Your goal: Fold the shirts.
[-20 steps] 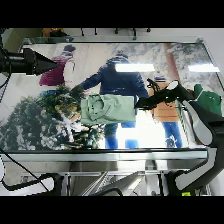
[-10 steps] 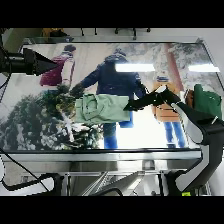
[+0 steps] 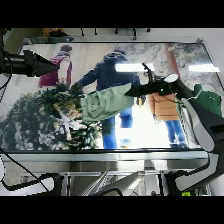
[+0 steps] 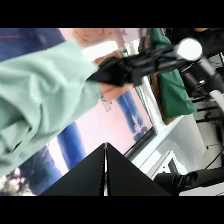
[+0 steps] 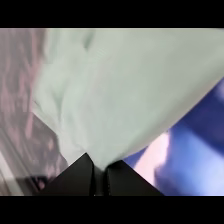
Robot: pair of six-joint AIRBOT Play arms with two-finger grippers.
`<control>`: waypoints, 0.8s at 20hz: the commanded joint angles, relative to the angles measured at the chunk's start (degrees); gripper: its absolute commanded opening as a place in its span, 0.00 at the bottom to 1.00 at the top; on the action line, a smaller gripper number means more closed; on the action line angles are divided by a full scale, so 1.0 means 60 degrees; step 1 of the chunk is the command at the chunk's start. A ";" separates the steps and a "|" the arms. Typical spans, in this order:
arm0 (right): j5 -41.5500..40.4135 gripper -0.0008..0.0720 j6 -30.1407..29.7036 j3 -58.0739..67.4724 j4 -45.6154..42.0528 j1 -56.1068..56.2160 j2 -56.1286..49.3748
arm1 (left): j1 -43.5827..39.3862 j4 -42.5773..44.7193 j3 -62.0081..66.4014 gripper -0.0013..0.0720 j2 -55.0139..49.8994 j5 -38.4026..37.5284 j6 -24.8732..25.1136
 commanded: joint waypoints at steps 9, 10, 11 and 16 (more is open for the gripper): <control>0.1158 0.03 0.6011 0.5606 -0.2335 -0.5541 0.0834 | -0.0004 0.0007 -0.0004 0.04 0.0000 -0.0280 0.0026; 0.1235 0.03 0.6091 0.5606 -0.2335 -0.6011 0.0812 | -0.0004 0.0007 -0.0004 0.04 0.0000 -0.0277 0.0036; 0.1239 0.03 0.6109 0.5606 -0.2331 -0.6371 0.0809 | -0.0004 0.0007 -0.0004 0.04 0.0000 -0.0277 0.0098; 0.2346 0.03 0.6805 0.5614 -0.2302 -0.7614 0.0849 | -0.0004 0.0007 -0.0004 0.04 0.0000 -0.0277 0.0106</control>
